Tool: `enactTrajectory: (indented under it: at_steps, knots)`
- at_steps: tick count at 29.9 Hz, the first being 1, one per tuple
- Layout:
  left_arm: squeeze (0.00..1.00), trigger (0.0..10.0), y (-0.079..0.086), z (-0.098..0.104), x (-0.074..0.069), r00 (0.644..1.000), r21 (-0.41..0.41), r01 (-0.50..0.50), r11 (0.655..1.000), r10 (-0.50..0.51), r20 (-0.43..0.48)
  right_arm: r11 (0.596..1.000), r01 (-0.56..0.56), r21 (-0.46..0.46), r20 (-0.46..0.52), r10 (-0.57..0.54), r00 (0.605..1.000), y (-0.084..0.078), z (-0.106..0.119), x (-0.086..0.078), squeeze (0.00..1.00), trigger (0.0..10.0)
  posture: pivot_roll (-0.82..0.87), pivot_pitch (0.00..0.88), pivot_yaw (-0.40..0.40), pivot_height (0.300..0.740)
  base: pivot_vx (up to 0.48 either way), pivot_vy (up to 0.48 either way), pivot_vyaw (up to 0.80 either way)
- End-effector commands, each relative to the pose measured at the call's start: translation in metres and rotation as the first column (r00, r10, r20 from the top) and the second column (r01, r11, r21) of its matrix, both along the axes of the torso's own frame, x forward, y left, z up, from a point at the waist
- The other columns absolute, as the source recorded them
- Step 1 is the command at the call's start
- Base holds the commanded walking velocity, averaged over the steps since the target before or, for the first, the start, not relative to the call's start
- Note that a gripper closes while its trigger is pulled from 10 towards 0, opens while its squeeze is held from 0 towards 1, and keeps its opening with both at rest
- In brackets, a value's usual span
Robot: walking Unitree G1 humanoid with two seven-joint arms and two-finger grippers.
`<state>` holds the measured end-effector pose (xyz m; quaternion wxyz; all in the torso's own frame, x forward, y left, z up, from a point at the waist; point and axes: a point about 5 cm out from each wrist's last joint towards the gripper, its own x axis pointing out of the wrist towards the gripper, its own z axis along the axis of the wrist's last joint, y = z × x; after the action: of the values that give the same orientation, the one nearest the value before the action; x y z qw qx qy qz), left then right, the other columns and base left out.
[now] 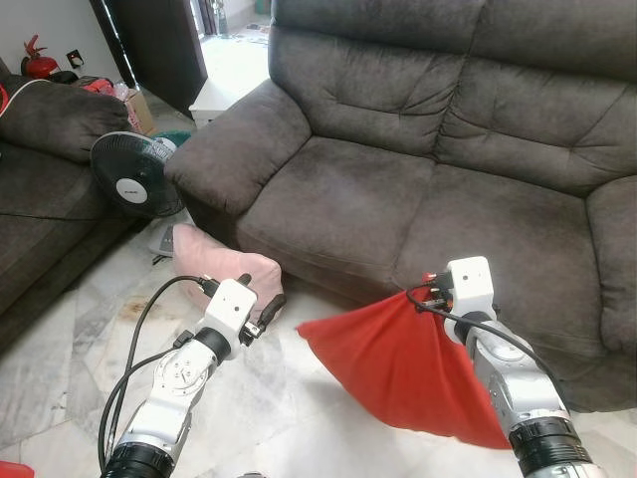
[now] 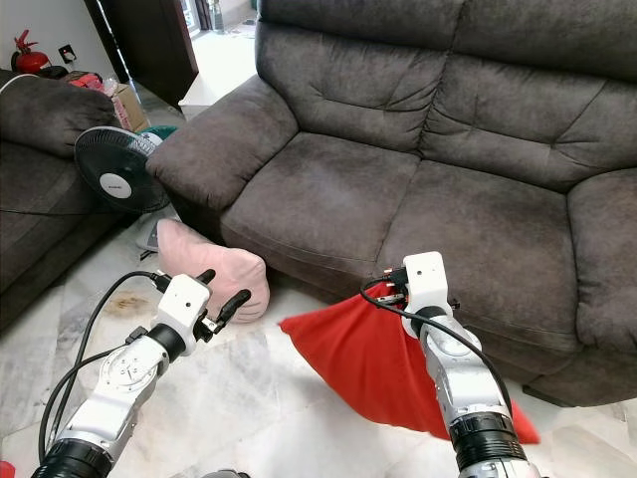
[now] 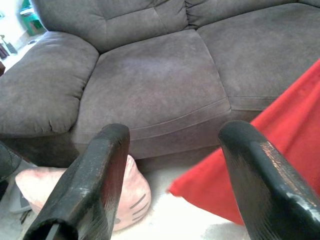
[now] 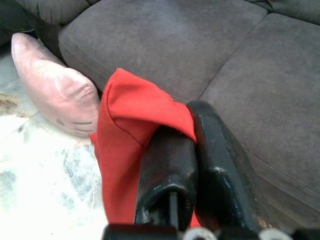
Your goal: Move the pillow to the sofa from floor
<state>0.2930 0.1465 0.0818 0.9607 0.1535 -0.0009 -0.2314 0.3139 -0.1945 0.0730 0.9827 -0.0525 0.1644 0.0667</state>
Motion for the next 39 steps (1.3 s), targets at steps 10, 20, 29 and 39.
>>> enactTrajectory:
  at_steps: [10,20,29,39]
  knots:
    - [0.0,10.0,0.002,0.001,-0.001,1.0,-0.011,-0.009,1.0,0.009,0.001,1.0,-0.024,0.012,0.203,0.021,0.979,0.005,0.042,0.014,0.0,10.0,0.09,0.066,0.003,0.74,0.0,0.0,0.0]
    - [0.0,10.0,0.002,0.001,-0.001,1.0,-0.011,-0.009,1.0,0.009,0.001,1.0,-0.024,0.012,0.203,0.021,0.979,0.005,0.042,0.014,0.0,10.0,0.09,0.066,0.003,0.74,0.0,0.0,0.0]
    - [0.0,10.0,-0.004,0.001,-0.002,1.0,-0.048,0.004,0.999,-0.004,-0.004,0.997,-0.003,0.082,0.179,-0.012,0.984,0.011,0.032,0.012,0.0,10.0,0.09,0.031,0.006,0.74,-0.353,0.0,-0.8]
    - [0.0,10.0,-0.005,0.003,0.0,1.0,-0.05,0.004,0.999,-0.003,0.006,0.997,0.002,0.083,0.173,-0.016,0.985,0.012,0.027,0.01,0.0,10.0,0.09,0.027,0.008,0.74,-0.354,0.0,-0.78]
